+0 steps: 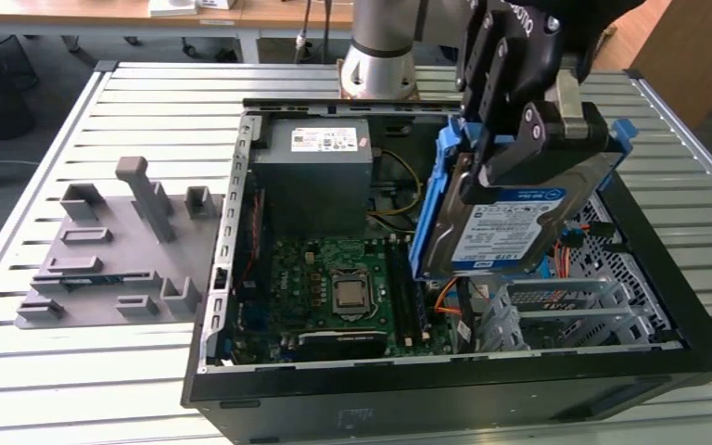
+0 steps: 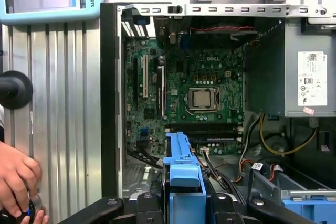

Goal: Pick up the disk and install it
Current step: 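Insert the disk into the insertion slot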

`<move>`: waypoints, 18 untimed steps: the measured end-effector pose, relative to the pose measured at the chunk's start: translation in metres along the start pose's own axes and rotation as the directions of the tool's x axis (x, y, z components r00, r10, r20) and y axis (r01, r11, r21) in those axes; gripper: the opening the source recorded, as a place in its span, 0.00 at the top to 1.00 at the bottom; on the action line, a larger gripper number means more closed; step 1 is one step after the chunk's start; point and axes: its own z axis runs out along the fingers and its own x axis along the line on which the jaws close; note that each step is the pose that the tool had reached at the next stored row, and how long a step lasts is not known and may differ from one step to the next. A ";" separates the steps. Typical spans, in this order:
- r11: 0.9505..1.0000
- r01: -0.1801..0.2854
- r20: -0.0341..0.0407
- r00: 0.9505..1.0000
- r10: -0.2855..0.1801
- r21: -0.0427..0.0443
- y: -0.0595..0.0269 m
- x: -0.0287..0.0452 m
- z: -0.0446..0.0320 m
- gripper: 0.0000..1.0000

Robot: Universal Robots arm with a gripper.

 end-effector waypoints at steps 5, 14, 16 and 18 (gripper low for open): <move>1.000 0.000 0.001 1.000 0.000 0.000 -0.0019 0.0053 0.0023 0.64; 1.000 0.000 0.001 1.000 0.000 0.000 -0.0144 0.0066 0.0056 0.64; 1.000 -0.001 0.001 1.000 0.001 0.000 -0.0148 0.0100 0.0065 0.64; 1.000 -0.005 0.001 1.000 0.005 0.000 -0.0149 0.0129 0.0076 0.64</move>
